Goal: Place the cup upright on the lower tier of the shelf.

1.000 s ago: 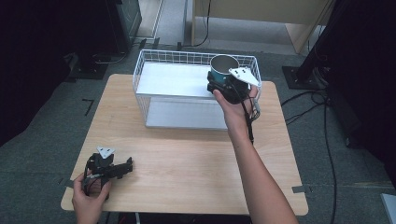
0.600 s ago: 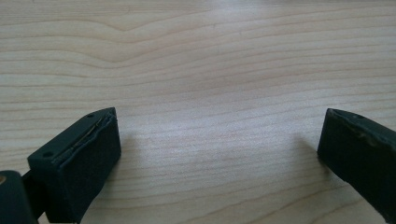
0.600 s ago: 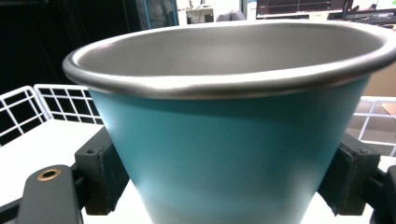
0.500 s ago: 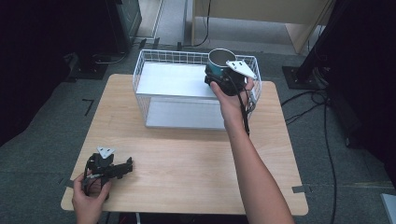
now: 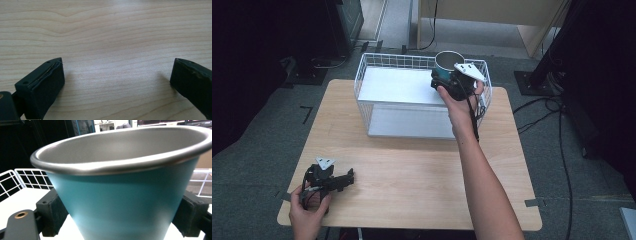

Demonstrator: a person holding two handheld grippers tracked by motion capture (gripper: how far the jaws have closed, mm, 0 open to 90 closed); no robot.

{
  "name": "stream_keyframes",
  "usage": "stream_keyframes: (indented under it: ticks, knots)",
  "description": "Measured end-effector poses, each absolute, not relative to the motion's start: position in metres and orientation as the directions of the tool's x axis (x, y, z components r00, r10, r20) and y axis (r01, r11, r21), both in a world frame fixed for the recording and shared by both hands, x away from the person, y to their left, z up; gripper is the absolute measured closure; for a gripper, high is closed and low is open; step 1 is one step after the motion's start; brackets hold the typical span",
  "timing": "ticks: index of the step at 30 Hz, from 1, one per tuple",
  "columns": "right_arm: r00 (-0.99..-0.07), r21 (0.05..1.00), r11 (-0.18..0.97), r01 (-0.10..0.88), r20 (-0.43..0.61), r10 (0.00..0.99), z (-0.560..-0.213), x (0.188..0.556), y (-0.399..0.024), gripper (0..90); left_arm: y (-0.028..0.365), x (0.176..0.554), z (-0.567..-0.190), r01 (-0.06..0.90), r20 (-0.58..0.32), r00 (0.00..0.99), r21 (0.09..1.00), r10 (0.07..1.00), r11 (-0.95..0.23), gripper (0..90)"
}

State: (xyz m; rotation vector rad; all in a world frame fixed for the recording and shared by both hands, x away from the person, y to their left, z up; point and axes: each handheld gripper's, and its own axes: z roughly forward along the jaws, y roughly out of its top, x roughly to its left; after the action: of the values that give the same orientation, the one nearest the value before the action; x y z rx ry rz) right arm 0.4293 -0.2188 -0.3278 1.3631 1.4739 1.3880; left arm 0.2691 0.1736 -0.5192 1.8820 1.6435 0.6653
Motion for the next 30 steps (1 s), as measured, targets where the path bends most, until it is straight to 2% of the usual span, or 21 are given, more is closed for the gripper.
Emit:
stream_keyframes:
  ticks: [3, 6, 30]
  knots:
    - [-0.219, 0.961, -0.125, 0.245, 0.180, 0.959, -0.327, 0.428, -0.220, 4.1, 0.173, 0.269, -0.519, 0.719, 0.010, 0.129, 0.688, 0.992, -0.100, 0.0]
    - [-0.224, 0.959, -0.118, 0.257, 0.178, 0.958, -0.327, 0.427, -0.220, 2.0, 0.173, 0.269, -0.519, 0.719, 0.010, 0.129, 0.688, 0.992, -0.100, 0.0]
    - [-0.219, 0.964, -0.081, 0.252, 0.138, 0.966, -0.348, 0.379, -0.241, 0.7, 0.174, 0.269, -0.519, 0.719, 0.011, 0.129, 0.687, 0.992, -0.101, 0.0]
